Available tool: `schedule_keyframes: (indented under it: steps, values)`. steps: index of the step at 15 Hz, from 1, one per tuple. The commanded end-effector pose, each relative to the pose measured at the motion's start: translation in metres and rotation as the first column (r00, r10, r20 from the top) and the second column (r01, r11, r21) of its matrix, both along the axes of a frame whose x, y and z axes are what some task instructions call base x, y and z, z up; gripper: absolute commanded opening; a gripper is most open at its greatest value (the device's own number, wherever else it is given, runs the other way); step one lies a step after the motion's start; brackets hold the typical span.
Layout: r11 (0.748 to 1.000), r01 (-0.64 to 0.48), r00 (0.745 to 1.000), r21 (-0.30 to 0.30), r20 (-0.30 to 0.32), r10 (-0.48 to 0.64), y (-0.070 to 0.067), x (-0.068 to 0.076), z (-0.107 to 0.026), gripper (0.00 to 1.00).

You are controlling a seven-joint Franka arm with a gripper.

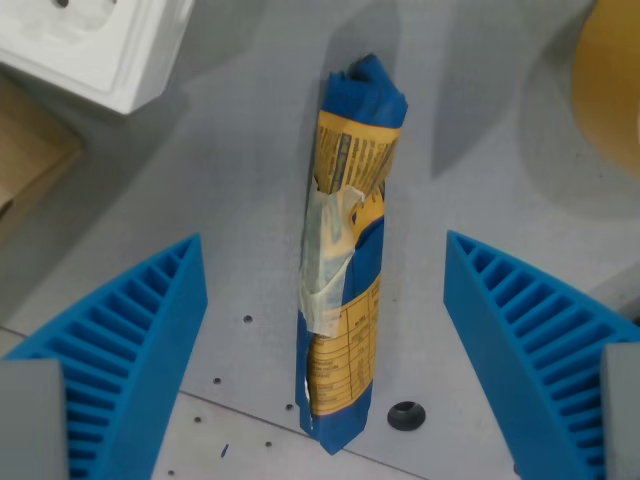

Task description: Pick up the blue bag

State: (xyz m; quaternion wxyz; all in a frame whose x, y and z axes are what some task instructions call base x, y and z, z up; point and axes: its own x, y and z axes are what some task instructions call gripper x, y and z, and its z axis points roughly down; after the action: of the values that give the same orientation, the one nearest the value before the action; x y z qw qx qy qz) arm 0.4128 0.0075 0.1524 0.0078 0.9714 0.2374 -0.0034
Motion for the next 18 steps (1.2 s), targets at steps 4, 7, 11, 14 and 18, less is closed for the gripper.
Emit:
schedule_keyframes:
  steps: [4,7,11,14,18]
  values:
    - [0.999,-0.028,0.996,-0.017,0.087,0.029,-0.001,0.000,-0.015,1.00]
    - [0.999,-0.025,0.996,-0.021,0.087,0.027,-0.002,0.000,-0.030,1.00]
    - [0.999,-0.025,0.996,-0.023,0.090,0.027,-0.003,-0.001,-0.035,0.00]
    - [0.999,-0.025,0.996,-0.023,0.090,0.027,-0.003,-0.001,-0.035,0.00]
    - [0.999,-0.025,0.996,-0.023,0.090,0.027,-0.003,-0.001,-0.035,0.00]
